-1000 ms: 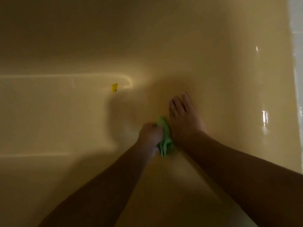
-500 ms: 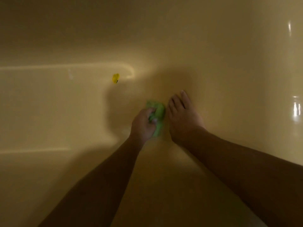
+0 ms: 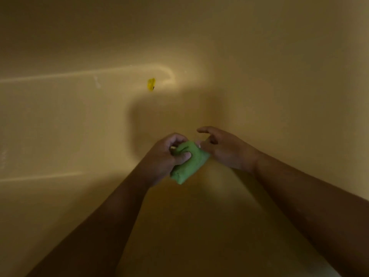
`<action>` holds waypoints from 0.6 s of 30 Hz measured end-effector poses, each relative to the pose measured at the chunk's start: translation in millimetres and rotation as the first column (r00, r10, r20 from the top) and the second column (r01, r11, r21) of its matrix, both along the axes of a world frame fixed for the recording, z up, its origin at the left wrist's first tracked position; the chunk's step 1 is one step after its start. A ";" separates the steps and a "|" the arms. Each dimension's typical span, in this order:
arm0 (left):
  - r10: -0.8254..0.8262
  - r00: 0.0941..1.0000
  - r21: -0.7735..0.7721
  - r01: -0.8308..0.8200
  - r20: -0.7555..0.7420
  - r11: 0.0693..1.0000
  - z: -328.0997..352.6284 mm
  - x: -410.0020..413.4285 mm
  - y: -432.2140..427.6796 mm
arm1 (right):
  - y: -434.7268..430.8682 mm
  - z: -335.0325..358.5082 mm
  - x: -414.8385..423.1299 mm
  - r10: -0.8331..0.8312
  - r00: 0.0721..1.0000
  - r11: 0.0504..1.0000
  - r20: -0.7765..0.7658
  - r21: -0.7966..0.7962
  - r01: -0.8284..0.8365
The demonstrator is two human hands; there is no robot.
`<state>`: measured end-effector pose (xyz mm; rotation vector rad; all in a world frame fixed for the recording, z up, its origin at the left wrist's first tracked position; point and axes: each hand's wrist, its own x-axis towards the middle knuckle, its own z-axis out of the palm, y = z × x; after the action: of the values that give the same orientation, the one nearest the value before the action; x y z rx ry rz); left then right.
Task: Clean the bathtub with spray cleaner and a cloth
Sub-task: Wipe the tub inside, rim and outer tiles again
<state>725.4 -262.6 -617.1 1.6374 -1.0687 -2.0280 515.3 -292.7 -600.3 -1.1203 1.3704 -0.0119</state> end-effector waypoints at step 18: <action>0.379 0.912 -0.038 -0.389 -0.160 0.920 5.7 20.9 -3.7 | 29.7 13.8 58.2 -0.587 0.779 0.785 0.222 -0.079 0.614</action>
<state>746.3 -266.2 -611.5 1.4935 -0.6898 -1.7973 573.5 -263.0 -586.5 -0.7268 1.5224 -0.6840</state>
